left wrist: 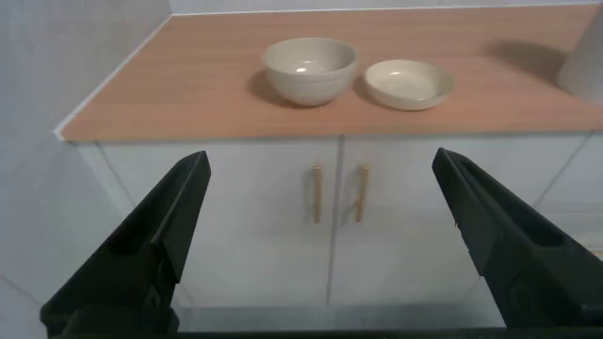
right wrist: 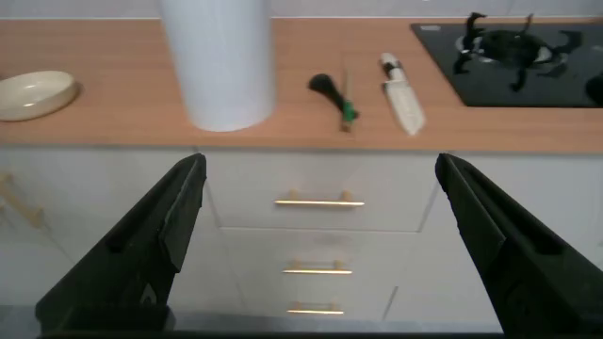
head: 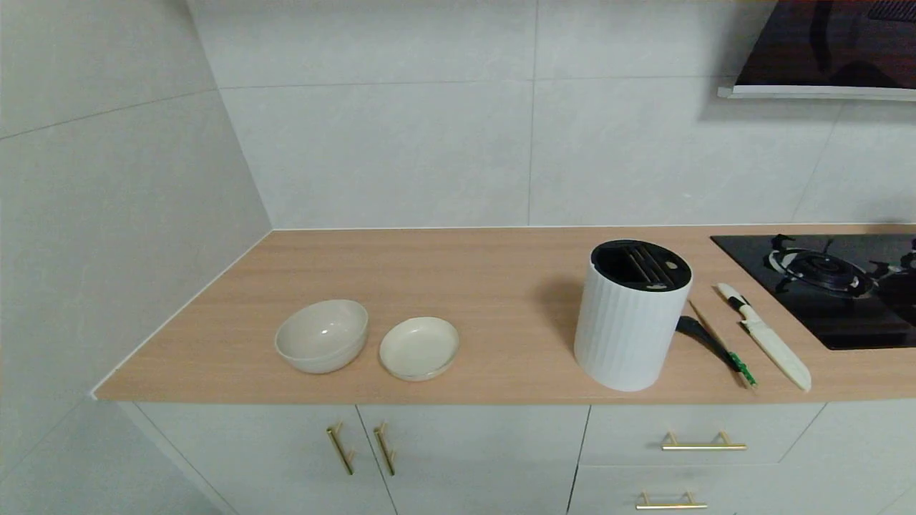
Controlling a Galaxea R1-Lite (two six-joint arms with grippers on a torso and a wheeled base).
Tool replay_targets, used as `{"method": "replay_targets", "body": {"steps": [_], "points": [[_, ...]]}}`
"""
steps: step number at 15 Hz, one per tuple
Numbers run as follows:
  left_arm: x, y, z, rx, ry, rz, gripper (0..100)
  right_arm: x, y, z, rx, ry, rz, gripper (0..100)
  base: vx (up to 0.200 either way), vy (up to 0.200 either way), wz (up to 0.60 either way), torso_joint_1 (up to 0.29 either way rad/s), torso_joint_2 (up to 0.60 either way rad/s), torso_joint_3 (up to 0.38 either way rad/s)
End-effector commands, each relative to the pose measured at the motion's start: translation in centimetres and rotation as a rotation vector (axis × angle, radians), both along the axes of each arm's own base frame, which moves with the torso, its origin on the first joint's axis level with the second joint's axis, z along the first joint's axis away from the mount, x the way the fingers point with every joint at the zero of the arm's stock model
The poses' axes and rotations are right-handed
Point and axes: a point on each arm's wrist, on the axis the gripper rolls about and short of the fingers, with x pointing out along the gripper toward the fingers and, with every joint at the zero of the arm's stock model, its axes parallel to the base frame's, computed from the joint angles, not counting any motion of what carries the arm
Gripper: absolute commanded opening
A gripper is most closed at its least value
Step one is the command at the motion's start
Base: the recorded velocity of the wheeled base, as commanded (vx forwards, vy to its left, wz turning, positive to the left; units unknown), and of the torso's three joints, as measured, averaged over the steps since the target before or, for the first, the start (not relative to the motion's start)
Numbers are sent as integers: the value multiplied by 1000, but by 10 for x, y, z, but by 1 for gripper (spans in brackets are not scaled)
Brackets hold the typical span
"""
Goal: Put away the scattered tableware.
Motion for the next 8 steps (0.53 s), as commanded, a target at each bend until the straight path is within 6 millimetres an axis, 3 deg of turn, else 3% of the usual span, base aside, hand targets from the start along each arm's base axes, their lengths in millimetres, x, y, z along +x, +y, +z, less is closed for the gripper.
{"method": "replay_targets", "body": {"steps": [1,8], "points": [[0,0,0,0,1,0,100,0,0,0,-1,0,1,100,0,200,0,7,7,2],[0,0,0,0,1,0,100,0,0,0,-1,0,1,100,0,200,0,2,2,2]]}}
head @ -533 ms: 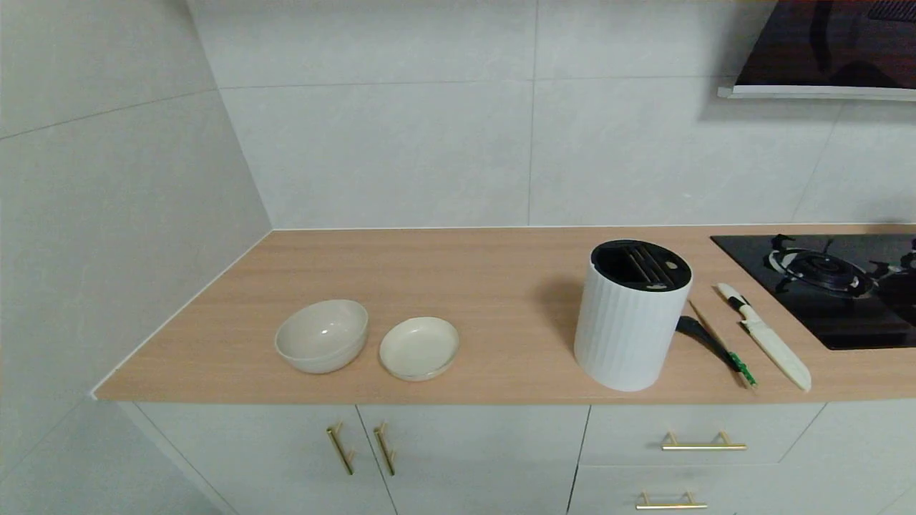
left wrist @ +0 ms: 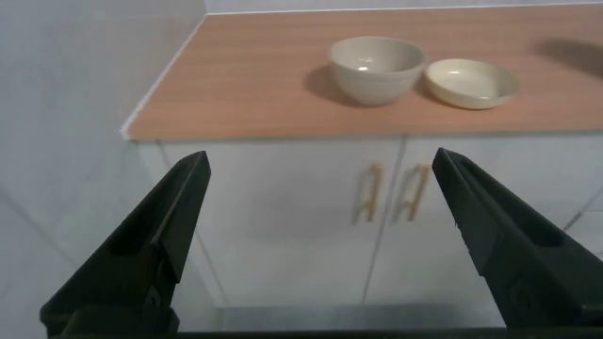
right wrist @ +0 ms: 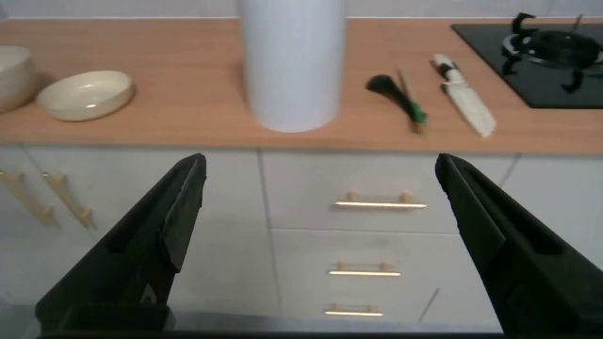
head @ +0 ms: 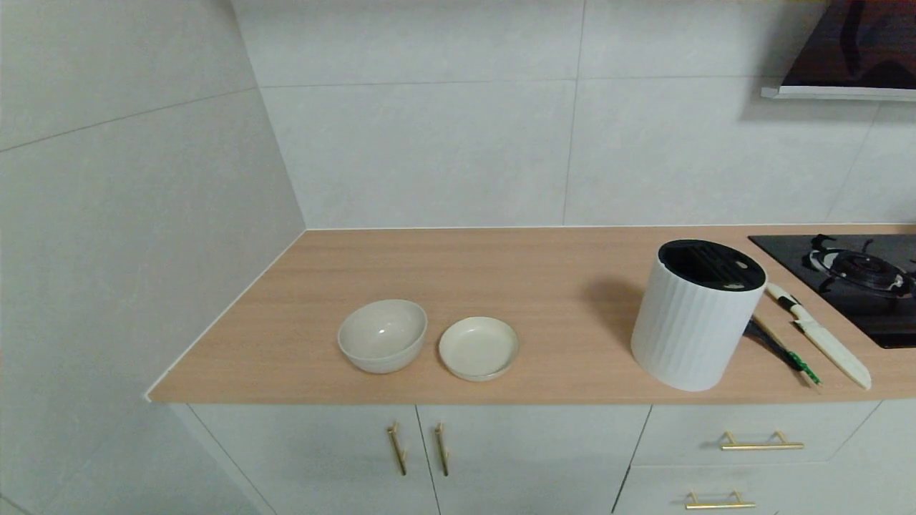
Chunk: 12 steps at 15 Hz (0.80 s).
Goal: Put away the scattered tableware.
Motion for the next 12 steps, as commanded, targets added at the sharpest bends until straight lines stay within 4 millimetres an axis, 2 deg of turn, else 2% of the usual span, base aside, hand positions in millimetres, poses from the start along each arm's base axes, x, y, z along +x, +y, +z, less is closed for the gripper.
{"method": "replay_targets", "body": {"steps": [1,11,12], "points": [[0,0,0,0,1,0,100,0,0,0,0,0,1,100,0,200,0,2,2,7],[0,0,0,2,1,-1,100,0,0,0,0,0,1,100,0,200,0,1,2,1],[0,0,0,2,1,0,100,0,0,0,0,0,1,100,0,0,0,0,0,0]]}}
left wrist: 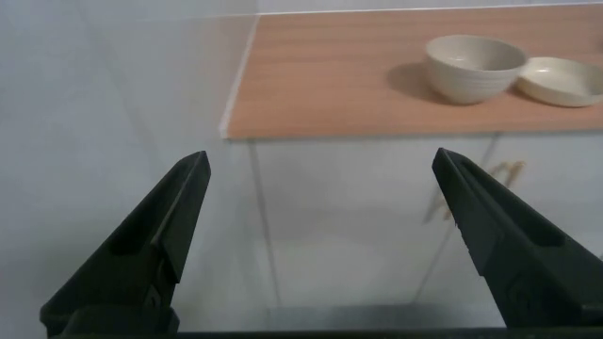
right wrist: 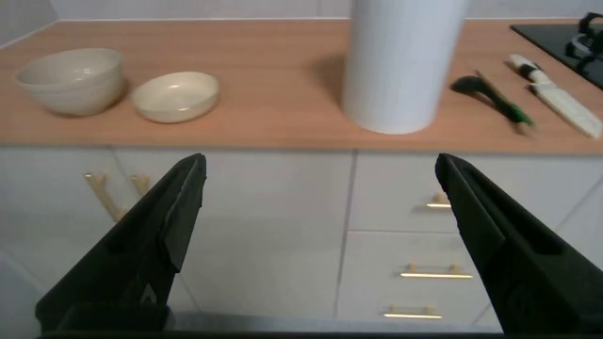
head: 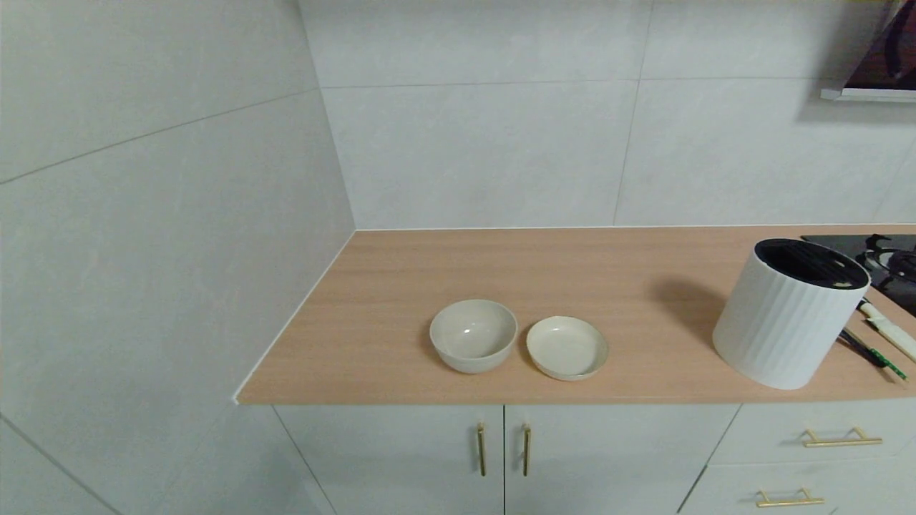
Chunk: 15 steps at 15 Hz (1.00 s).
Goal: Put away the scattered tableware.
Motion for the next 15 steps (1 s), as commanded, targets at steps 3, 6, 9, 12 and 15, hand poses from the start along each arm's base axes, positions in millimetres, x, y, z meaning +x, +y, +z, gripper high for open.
{"method": "replay_targets", "body": {"steps": [3,6,9,12,15], "points": [[0,0,0,2,2,0,100,0,0,0,0,1,0,100,0,0,0,0,0,0],[0,0,0,2,0,0,100,0,0,0,0,1,0,100,0,0,0,0,0,0],[0,0,0,2,2,0,100,0,0,0,0,1,0,100,0,0,0,0,0,0],[0,0,0,0,0,0,100,0,0,0,0,1,0,100,0,0,0,0,0,0],[0,0,0,0,0,0,100,0,0,0,0,1,0,100,0,0,0,0,0,0]]}}
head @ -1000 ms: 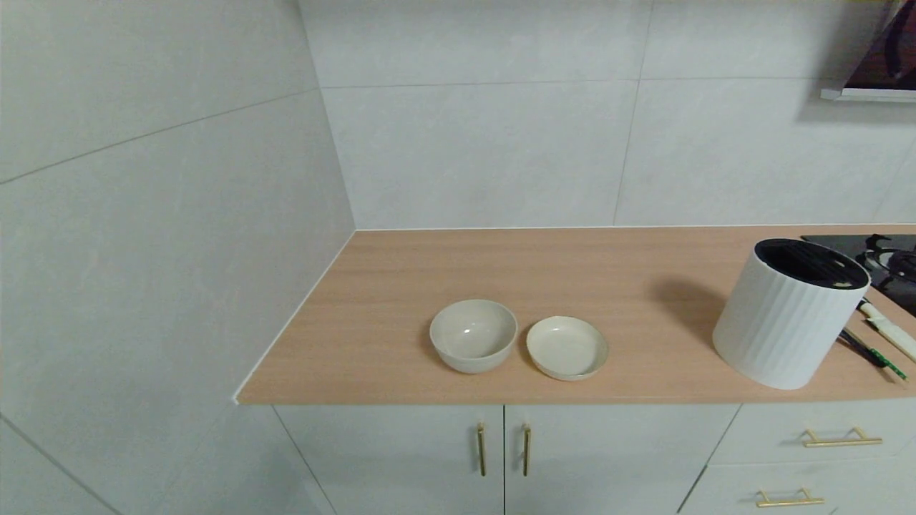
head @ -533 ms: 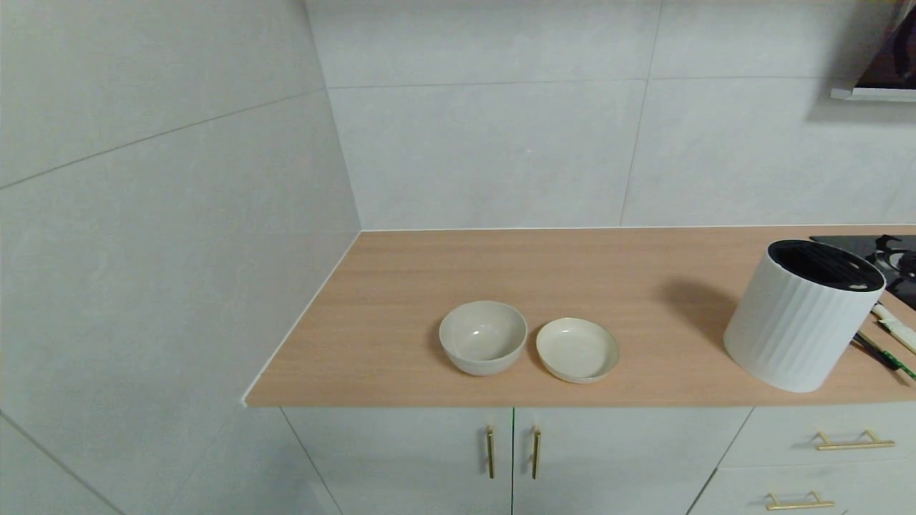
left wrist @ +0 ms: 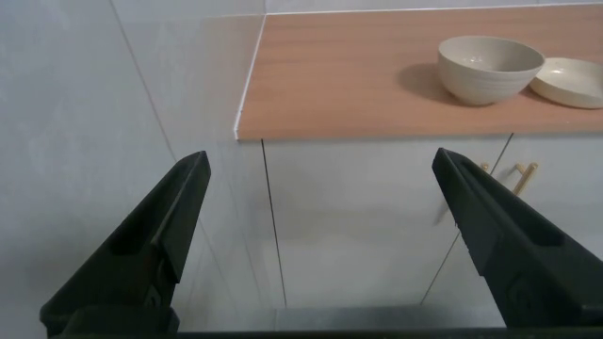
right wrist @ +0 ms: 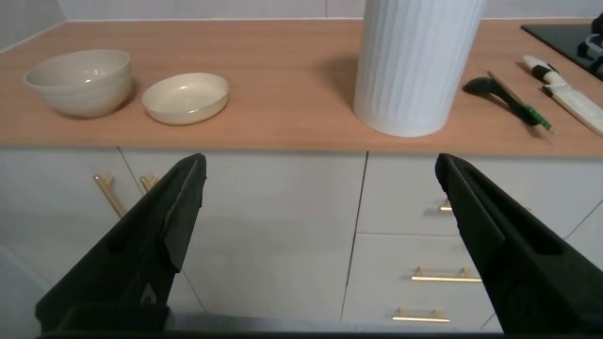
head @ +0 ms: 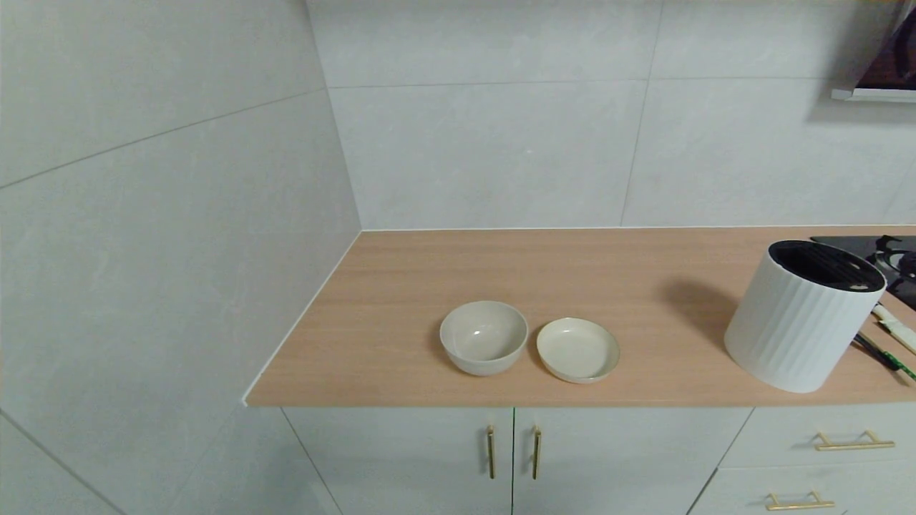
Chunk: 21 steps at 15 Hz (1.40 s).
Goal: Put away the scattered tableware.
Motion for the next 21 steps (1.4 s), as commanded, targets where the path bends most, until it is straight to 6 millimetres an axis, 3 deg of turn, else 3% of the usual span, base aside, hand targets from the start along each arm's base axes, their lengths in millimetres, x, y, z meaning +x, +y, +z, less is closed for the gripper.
{"method": "replay_targets", "body": {"steps": [1,5,21], "points": [[0,0,0,0,0,0,100,0,0,0,0,1,0,100,0,0,0,0,0,0],[0,0,0,0,1,0,100,0,0,0,0,1,0,100,0,0,0,-118,257,129],[0,0,0,0,0,0,100,0,0,0,0,1,0,100,0,0,0,-226,522,295]]}}
